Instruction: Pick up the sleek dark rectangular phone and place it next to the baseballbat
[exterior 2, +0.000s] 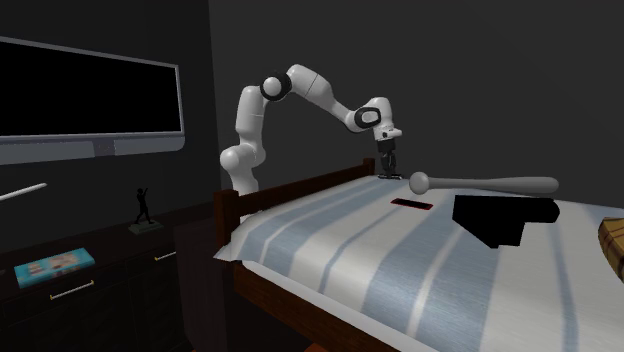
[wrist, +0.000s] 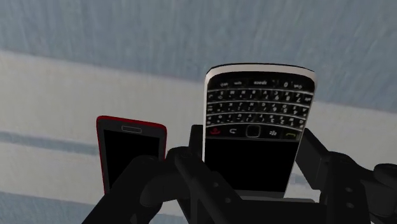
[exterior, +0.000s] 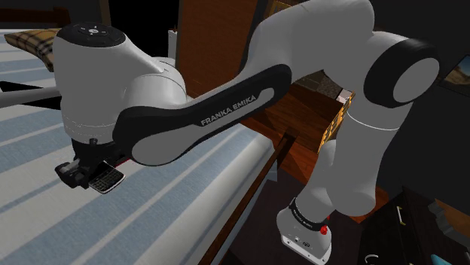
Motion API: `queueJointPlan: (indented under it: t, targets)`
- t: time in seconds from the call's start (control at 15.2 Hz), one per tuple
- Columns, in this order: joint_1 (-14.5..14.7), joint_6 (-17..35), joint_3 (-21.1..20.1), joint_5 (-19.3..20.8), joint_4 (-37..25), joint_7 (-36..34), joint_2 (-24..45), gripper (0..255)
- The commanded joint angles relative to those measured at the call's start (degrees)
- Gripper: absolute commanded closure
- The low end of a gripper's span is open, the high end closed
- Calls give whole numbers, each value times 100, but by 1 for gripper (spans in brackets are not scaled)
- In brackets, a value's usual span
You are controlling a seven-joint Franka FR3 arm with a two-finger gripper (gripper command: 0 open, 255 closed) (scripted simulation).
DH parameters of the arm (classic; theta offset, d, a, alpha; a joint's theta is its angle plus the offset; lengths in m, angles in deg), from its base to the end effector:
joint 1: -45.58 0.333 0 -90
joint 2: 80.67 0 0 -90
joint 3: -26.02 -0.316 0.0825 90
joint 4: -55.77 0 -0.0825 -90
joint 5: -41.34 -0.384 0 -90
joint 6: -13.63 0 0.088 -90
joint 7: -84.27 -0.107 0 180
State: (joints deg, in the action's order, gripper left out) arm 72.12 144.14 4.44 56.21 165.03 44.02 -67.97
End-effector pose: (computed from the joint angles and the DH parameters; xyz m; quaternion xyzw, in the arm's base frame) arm 0.4279 0.4512 0.4065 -0.9850 -0.1361 -0.1058 0.0118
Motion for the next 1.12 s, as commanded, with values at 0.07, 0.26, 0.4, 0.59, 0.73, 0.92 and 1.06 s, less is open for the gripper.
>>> queueJointPlan:
  t: [0.07, 0.26, 0.4, 0.59, 0.73, 0.92, 1.06]
  targets:
    - [16, 188, 21, 80, 107, -74, 89, 255]
    - [34, 379, 50, 171, 202, -152, 200, 255]
    - [49, 504, 73, 237, 258, -208, 279, 255]
    - [74, 689, 111, 340, 333, -295, 404, 255]
    - [91, 796, 137, 404, 371, -348, 482, 255]
    - [91, 796, 137, 404, 371, -348, 481, 255]
    - [91, 796, 138, 404, 371, -348, 481, 255]
